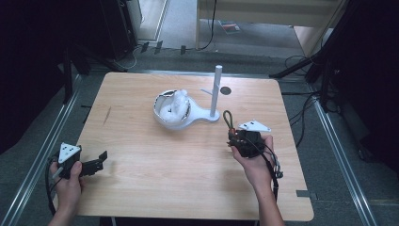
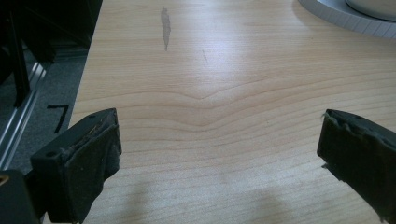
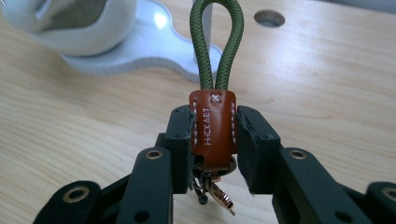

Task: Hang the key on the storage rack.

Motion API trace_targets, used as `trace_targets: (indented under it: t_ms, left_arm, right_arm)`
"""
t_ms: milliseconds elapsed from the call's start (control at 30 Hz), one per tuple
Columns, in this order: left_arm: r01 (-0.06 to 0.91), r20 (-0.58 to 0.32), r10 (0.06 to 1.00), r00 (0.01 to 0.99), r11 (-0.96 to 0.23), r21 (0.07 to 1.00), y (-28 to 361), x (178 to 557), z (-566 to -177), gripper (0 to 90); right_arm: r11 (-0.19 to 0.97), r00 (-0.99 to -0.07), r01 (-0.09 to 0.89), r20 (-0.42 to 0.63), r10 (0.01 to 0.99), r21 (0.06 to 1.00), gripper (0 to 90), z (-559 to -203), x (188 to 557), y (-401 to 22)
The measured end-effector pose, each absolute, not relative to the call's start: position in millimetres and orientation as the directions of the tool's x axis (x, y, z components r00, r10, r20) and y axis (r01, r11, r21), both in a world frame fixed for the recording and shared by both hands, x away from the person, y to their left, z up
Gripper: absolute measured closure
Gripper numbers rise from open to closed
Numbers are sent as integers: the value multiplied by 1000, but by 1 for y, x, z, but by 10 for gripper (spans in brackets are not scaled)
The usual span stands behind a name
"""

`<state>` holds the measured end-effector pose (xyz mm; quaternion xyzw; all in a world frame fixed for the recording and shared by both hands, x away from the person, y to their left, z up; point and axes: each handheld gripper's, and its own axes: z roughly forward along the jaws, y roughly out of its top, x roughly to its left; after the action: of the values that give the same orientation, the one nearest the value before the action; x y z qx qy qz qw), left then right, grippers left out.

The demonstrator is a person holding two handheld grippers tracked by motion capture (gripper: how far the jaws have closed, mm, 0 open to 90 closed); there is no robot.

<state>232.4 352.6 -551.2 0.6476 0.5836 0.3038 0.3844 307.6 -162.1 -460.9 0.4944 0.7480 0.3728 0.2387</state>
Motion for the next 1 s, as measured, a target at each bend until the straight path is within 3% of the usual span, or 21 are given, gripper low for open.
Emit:
trace_targets:
  t_ms: [733,1000]
  left_arm:
    - [523,-54,990,133,-24,852,353,232,-551,4]
    - [520,-57,990,130,-19,854,353,232,-551,4]
  right_arm:
    - [126,-378,264,-18,926,956,682,-439,301,-136]
    - [125,-357,230,-36,933,965,681,-429,311,-125]
